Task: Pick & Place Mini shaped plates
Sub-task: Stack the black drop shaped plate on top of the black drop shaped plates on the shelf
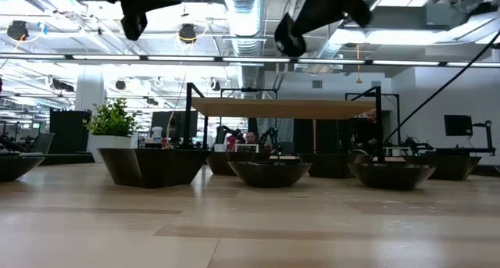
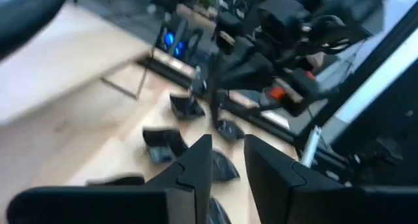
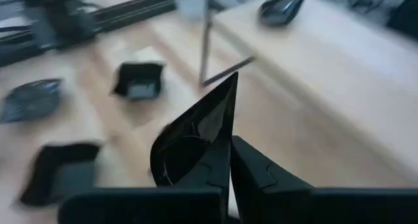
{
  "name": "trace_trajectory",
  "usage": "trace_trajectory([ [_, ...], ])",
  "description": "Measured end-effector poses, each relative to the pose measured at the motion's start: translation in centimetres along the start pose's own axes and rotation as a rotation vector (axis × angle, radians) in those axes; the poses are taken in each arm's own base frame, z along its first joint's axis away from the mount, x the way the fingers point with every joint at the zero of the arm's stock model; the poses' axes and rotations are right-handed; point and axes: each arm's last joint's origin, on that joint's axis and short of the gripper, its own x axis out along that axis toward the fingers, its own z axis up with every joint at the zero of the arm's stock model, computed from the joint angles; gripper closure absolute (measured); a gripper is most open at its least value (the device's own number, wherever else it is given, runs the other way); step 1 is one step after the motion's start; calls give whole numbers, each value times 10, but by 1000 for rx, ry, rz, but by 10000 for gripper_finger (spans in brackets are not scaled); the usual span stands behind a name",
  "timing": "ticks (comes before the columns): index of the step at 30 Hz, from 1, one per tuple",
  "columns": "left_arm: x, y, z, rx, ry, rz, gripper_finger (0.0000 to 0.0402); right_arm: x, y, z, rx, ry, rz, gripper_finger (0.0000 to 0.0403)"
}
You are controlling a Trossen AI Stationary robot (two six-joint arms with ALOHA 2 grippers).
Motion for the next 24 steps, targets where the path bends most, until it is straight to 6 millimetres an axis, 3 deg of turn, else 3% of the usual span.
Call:
trace_trajectory([
  [6,1,-2,17,123,-206,56,268,22,-25,36,-57,-105,-110,403],
  [14,28,6,15,358,-224,236,230,29,-36,74,-144,-342,-143,403],
  [20,52,8,34,531,-241,362,236,44,-34,79,-199,-396,-189,403],
  [24,64,13,42,541,-241,409,241,54,-30,77,-228,-395,-285,403],
])
